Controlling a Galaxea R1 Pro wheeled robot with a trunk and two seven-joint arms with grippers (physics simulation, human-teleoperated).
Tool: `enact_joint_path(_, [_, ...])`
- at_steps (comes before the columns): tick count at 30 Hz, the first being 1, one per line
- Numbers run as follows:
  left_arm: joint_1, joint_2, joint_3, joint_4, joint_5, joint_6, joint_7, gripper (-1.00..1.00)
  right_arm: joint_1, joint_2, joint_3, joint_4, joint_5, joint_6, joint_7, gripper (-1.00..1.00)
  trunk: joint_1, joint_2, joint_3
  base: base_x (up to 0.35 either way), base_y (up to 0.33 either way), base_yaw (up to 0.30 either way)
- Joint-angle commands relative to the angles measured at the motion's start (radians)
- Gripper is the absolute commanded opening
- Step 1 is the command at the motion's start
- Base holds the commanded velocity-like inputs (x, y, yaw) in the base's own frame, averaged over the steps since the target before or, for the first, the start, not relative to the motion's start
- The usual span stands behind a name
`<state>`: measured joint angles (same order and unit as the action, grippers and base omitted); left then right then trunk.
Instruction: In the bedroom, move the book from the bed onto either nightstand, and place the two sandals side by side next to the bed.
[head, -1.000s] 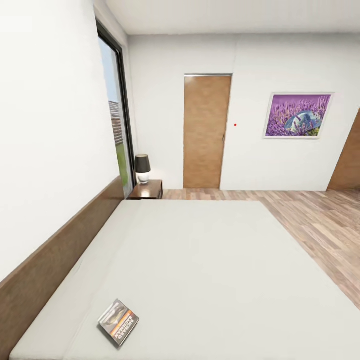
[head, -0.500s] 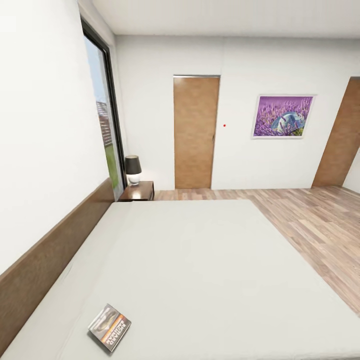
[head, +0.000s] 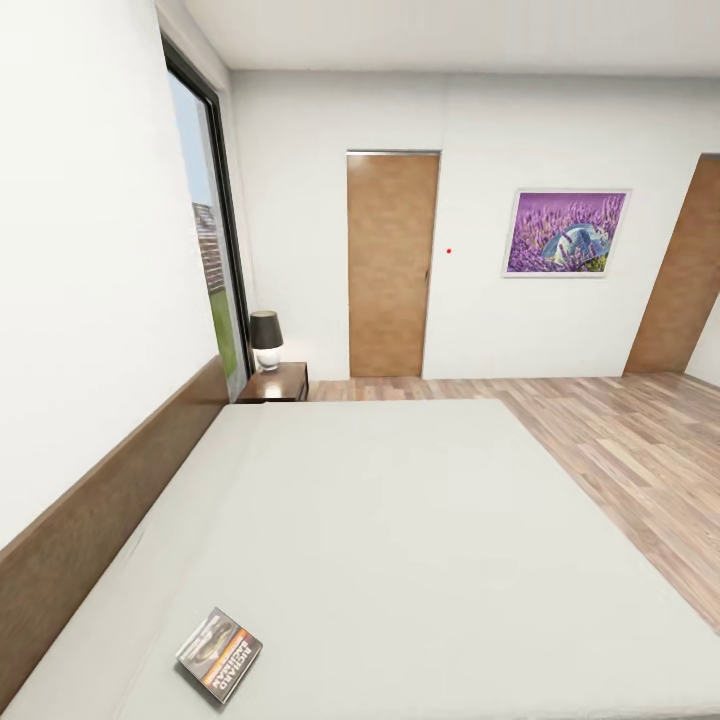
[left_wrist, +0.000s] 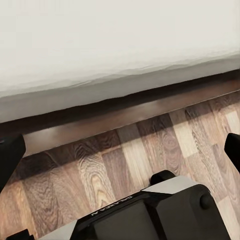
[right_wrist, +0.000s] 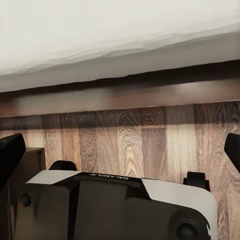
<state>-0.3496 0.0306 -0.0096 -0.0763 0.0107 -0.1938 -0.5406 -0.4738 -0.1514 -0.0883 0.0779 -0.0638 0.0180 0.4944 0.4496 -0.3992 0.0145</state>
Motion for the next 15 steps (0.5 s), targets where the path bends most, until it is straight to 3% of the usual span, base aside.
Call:
enact_joint_path(1, [-0.001, 0.000, -0.001, 0.001, 0.001, -0.004, -0.002, 1.00, -0.001, -0.001, -0.007, 0.003, -0.007, 0.002, 0.004, 1.00, 0.000, -0.001, 0.000, 0.000, 0.000, 0.000])
enact_joint_path(15, [-0.001, 0.001, -0.001, 0.001, 0.000, -0.004, -0.002, 1.00, -0.002, -0.003, -0.007, 0.003, -0.012, 0.002, 0.005, 1.00, 0.000, -0.001, 0.000, 0.000, 0.000, 0.000])
